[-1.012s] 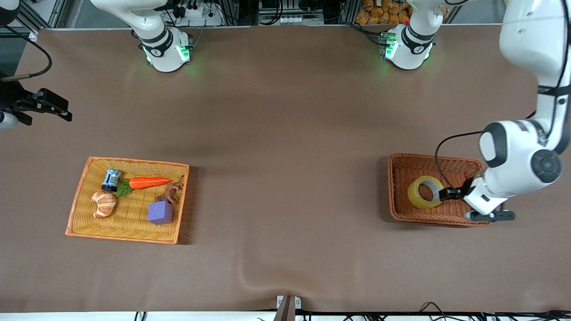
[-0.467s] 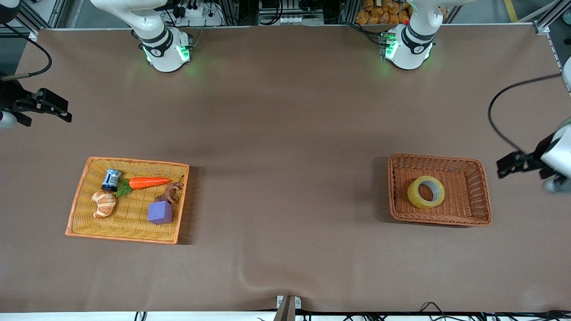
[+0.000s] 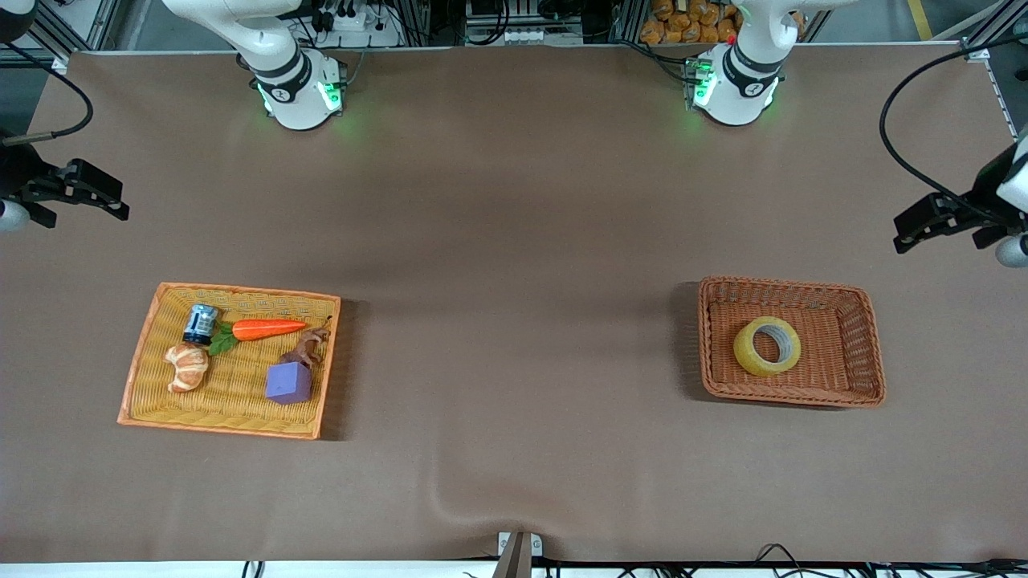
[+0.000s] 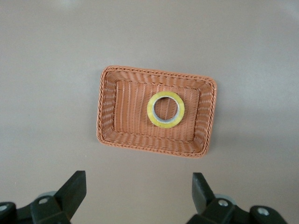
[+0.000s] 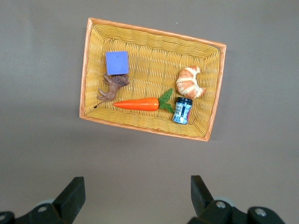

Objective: Transfer tape with both arms

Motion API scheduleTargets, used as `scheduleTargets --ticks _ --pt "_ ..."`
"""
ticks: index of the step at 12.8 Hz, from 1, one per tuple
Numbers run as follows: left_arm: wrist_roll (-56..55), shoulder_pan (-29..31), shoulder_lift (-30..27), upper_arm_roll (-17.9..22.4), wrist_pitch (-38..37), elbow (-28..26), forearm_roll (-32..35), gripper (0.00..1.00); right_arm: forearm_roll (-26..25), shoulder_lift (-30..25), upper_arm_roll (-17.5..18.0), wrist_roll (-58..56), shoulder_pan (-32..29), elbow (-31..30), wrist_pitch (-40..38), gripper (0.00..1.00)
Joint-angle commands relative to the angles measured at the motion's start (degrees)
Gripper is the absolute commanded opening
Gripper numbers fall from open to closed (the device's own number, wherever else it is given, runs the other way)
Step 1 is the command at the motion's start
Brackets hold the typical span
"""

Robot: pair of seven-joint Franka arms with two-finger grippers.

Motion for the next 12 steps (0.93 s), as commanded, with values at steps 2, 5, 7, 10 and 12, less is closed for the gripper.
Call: scheduleTargets --ticks 2,5,7,10,12 --pt "0.06 0.39 -2.5 -0.21 -2.13 -1.57 -1.06 1.0 0.72 -0.46 -0.21 0.34 -0.03 -0.19 0.13 1.0" --pt "0.5 0.56 -2.58 -0.56 -2.31 -2.01 -3.08 1.0 1.51 -0.81 -0.21 0.34 0.14 -0.01 0.04 1.0" --pt "0.51 0.47 -2.85 -0.65 -2.4 -2.1 -3.09 1.0 1.96 -0.81 -0.3 0.25 -0.2 -0.01 0.04 1.0" --pt "0.51 -0.75 -4.68 0.14 -2.49 -3.58 -3.09 1.0 1.96 -0.72 -0.56 -0.1 -0.73 -0.01 -0.13 1.0" --pt "1.64 -1.72 -5.48 0.41 -2.49 -4.99 -3.09 1.0 2.39 -0.72 -0.57 -1.68 -1.52 0.33 -0.05 1.0"
